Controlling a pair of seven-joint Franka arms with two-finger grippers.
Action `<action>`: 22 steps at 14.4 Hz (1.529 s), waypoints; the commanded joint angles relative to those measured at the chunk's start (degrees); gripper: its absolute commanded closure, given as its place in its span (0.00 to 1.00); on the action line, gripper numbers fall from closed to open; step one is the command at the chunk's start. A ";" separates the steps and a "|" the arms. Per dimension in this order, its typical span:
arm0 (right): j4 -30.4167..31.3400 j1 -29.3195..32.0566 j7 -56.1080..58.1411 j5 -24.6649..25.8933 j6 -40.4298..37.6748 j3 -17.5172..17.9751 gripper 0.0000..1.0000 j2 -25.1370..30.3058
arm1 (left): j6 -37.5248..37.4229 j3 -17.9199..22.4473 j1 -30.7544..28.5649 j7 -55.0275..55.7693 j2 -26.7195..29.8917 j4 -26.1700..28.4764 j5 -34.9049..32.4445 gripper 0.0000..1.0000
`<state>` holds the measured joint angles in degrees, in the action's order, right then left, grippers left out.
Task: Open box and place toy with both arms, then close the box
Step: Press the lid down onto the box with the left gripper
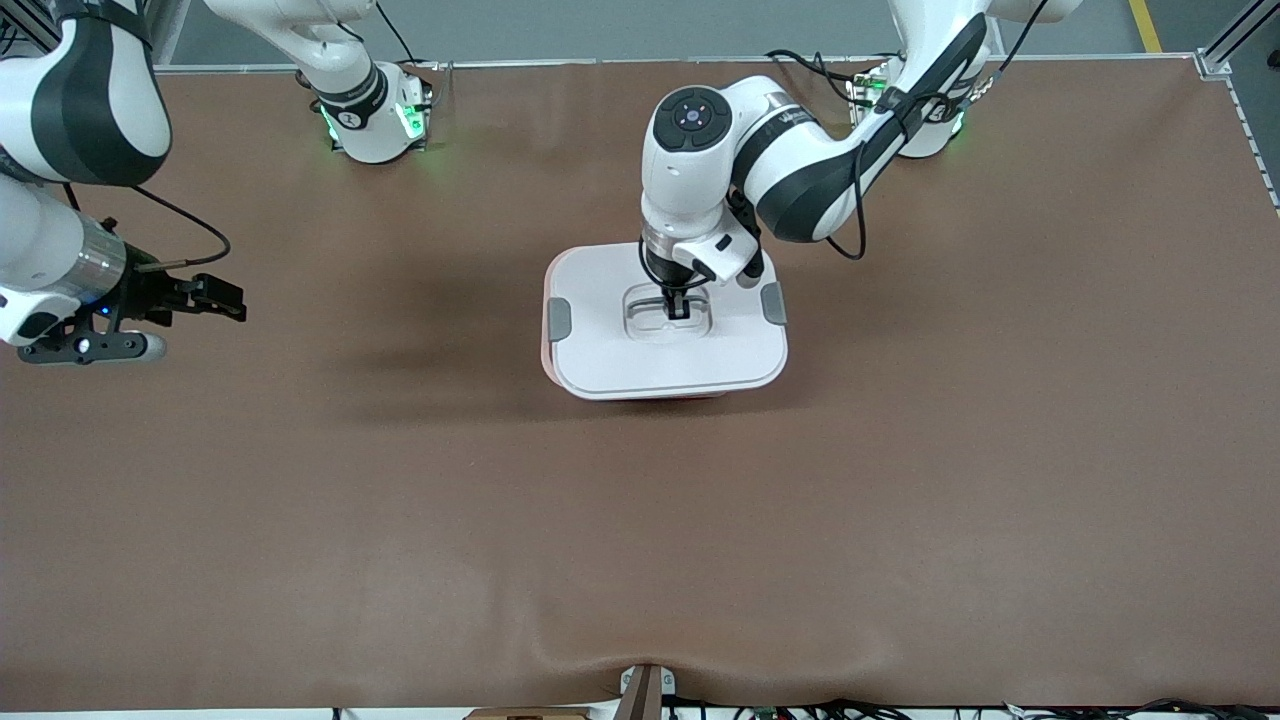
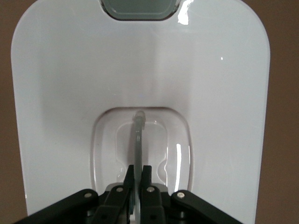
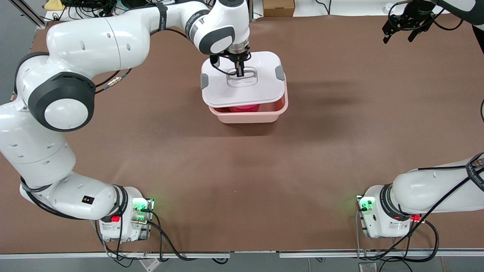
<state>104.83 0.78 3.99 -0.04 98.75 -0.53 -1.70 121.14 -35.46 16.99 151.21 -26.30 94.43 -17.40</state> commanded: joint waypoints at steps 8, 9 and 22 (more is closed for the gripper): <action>-5.33 2.39 -0.74 -1.63 -6.73 1.14 0.00 1.43 | 3.66 0.22 2.43 2.42 -1.56 1.37 -4.66 1.00; -5.42 2.48 -0.74 -1.37 -6.29 1.06 0.00 1.43 | 3.66 0.22 2.35 2.86 -1.56 1.63 -4.66 1.00; -15.18 -0.86 -0.57 -0.41 -6.38 1.58 0.00 -0.06 | 3.75 0.22 2.52 5.32 -1.65 3.13 -6.50 1.00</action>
<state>91.58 0.22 3.79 -0.66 92.87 1.15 -0.60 124.15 -35.30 19.12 154.93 -28.35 97.27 -22.31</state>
